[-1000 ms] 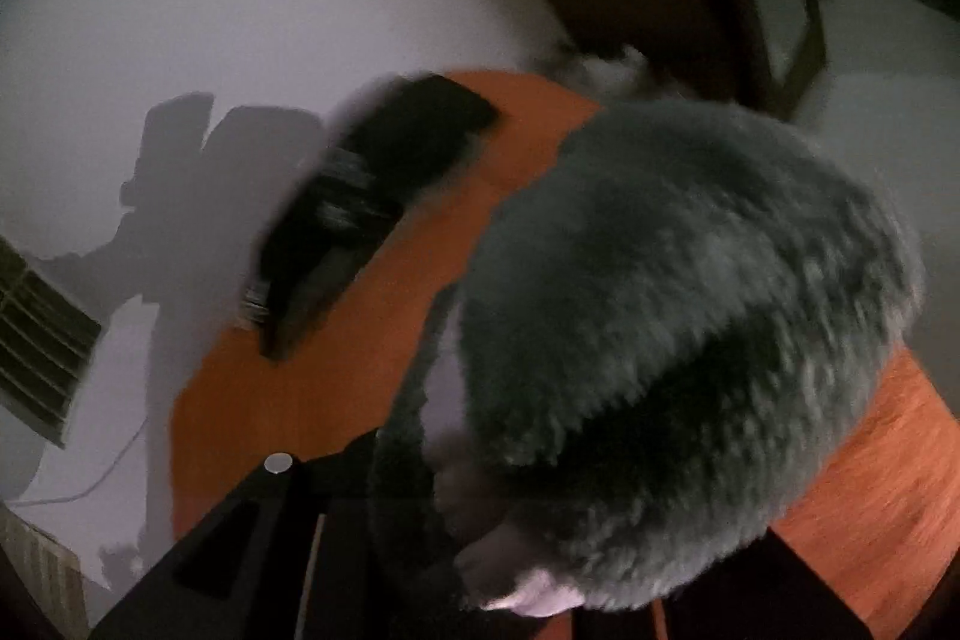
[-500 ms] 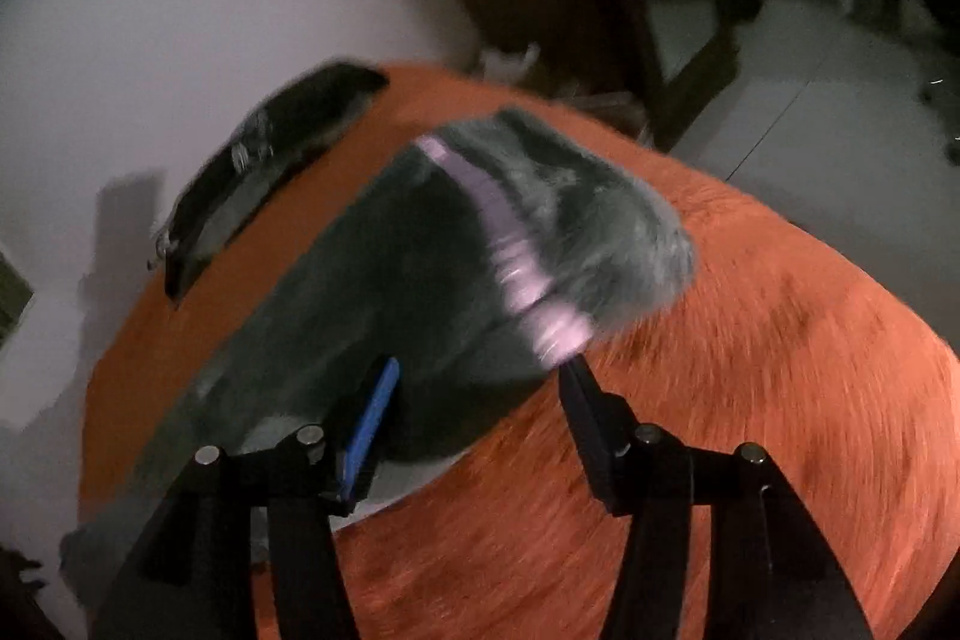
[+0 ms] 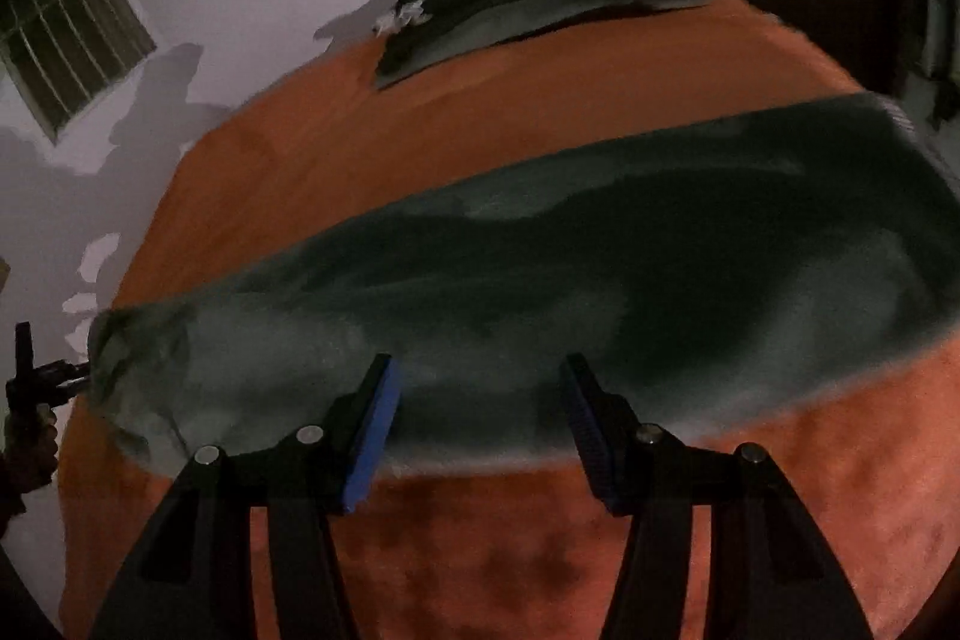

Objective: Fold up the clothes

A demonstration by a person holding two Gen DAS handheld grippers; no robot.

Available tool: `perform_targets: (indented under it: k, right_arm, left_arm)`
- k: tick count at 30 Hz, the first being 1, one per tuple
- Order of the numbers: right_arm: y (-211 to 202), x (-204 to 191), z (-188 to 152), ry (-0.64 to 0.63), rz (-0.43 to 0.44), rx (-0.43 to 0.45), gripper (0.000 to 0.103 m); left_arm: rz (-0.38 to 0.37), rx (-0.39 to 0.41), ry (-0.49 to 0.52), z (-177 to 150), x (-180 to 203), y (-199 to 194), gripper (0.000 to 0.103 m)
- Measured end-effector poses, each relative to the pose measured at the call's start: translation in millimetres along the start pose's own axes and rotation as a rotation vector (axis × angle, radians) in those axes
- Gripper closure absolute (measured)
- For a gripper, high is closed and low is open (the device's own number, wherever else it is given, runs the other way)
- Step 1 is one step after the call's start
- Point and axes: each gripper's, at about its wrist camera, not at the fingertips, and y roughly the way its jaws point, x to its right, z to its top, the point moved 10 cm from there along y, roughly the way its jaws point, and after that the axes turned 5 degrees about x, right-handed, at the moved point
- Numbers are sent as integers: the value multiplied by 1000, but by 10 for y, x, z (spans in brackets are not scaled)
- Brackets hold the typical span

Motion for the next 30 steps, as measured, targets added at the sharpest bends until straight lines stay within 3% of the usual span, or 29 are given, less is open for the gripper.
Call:
perform_targets:
  k: [1,2,4,6,9,11,17,23,26,30]
  right_arm:
    - [114,-41,4,-18,-23,7,49]
    - [230,-82,9,-35,-45,13,49]
    - [492,-92,-28,-54,-81,-29,49]
    - [502,-142,-74,-118,-116,-51,49]
    - [405,-197,-116,-130,-150,-75,49]
    - [361,-300,-97,-113,-125,-72,49]
    - [353,-616,-149,-234,-77,-70,49]
    - [192,-693,-259,-312,-70,-93,49]
    - [172,-691,-310,-286,-48,-182,49]
    - [97,-706,-201,-320,-10,-314,49]
  left_arm:
    - [57,77,99,-64,-16,81,22]
    - [97,112,122,-292,-133,354,12]
    - [8,195,14,-430,-251,457,11]
    - [-117,232,-92,-484,-319,365,11]
    - [-131,230,-95,-505,-438,315,11]
    - [-153,234,-108,-466,-425,252,11]
    - [-155,227,-108,-447,-657,208,11]
    - [-67,197,-44,-441,-550,126,11]
    - [24,186,20,-411,-460,106,11]
    - [54,155,30,-396,-443,130,10]
